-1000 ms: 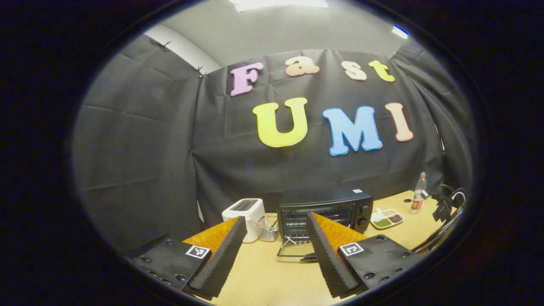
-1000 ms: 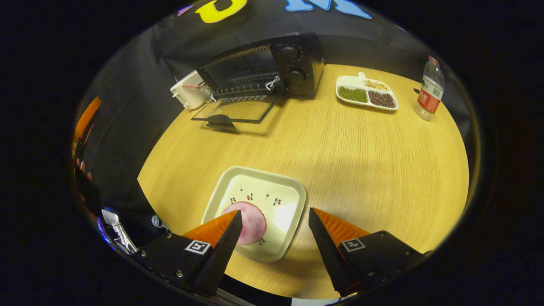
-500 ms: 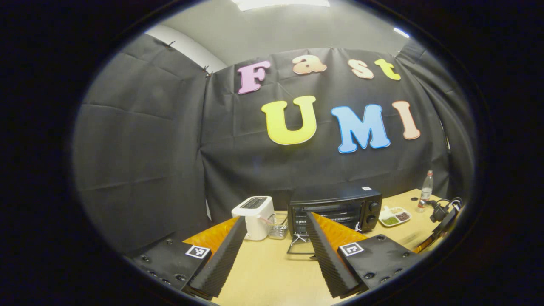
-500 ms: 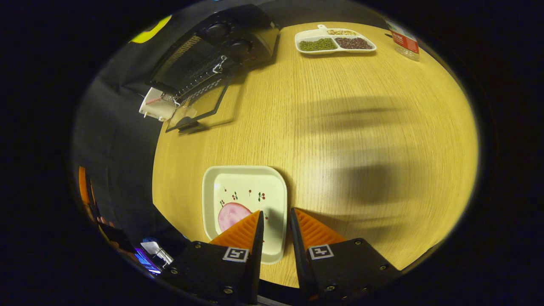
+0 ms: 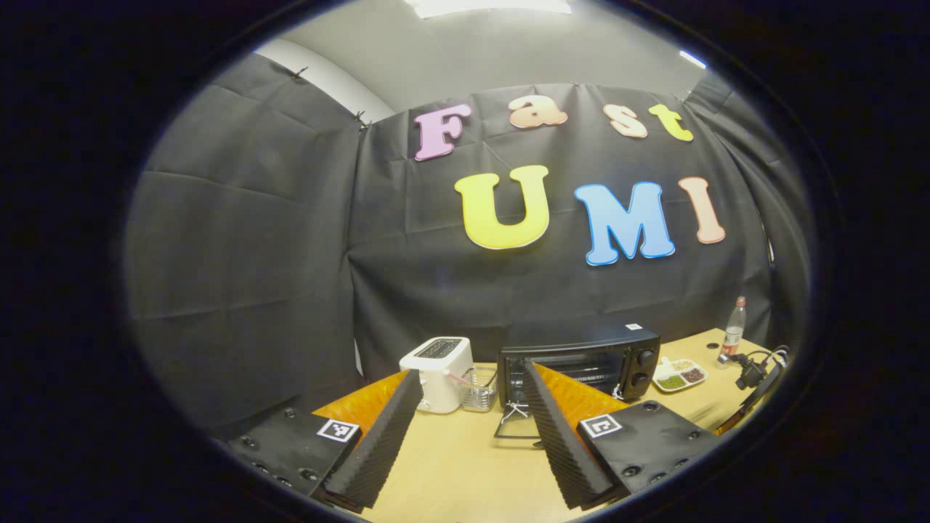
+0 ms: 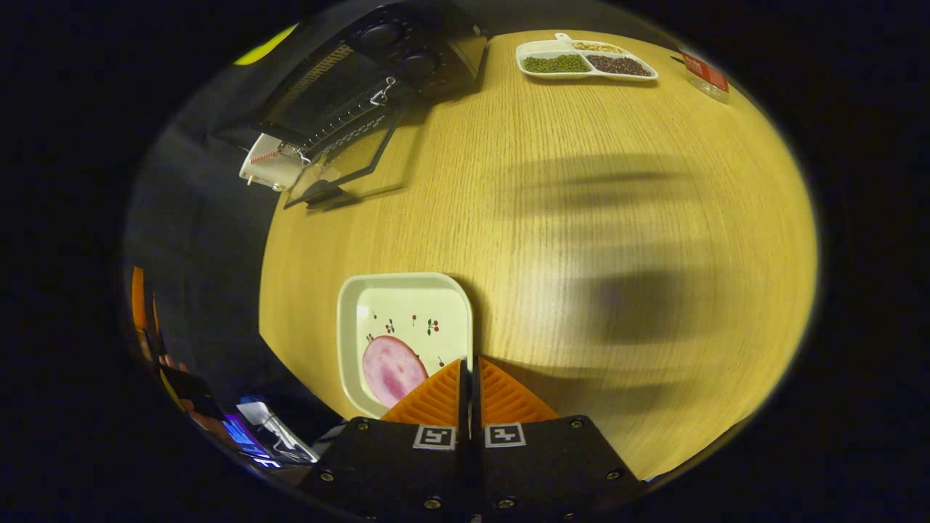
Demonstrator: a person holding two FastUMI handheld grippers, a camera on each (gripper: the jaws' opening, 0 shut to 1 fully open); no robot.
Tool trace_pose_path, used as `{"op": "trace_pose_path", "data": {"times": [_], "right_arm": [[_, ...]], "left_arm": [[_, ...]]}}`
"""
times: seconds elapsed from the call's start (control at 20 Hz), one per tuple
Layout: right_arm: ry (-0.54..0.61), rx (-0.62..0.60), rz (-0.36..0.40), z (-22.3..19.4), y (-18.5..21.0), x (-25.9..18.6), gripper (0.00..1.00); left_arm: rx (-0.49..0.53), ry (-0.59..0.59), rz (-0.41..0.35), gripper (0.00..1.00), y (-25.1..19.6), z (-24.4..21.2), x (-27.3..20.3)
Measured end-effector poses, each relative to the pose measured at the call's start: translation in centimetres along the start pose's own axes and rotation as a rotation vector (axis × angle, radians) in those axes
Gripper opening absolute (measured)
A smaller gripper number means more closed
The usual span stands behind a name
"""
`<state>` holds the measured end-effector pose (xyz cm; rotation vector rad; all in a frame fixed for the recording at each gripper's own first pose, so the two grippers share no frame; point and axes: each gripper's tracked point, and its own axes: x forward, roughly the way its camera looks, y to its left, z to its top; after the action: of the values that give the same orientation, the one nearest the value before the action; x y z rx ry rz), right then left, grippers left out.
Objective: Open the electric oven with the left hand, put the food in, and close the electric oven.
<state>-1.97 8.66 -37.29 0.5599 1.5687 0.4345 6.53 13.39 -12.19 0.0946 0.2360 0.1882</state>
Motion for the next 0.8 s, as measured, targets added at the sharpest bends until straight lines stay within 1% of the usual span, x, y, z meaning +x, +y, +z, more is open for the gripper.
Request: {"op": "trace_pose_path", "data": {"times": [0.05,0.15,0.35,0.65,0.75,0.8], "right_arm": [[-0.005,0.018,0.039,0.1,0.7,-0.1,0.01],[-0.021,0.036,0.047,0.3,0.4,-0.3,0.0],[-0.047,0.152,0.151,1.1,2.4,-1.1,0.0],[-0.205,0.244,0.271,5.2,7.2,-1.8,0.0],[-0.246,0.26,0.29,6.2,8.7,-1.6,0.0],[-0.272,0.271,0.287,7.0,9.1,-1.5,0.0]], "left_arm": [[-0.007,0.001,0.001,0.99,0.1,0.0,0.1],[-0.02,0.001,0.006,0.99,0.3,-0.2,0.4],[-0.029,-0.009,0.01,0.99,0.7,0.2,0.7],[-0.038,-0.014,-0.008,0.99,0.8,-0.1,2.1],[-0.038,-0.013,-0.016,0.99,0.9,-0.4,2.6],[-0.037,-0.012,-0.017,0.99,1.1,-0.8,3.0]]}}
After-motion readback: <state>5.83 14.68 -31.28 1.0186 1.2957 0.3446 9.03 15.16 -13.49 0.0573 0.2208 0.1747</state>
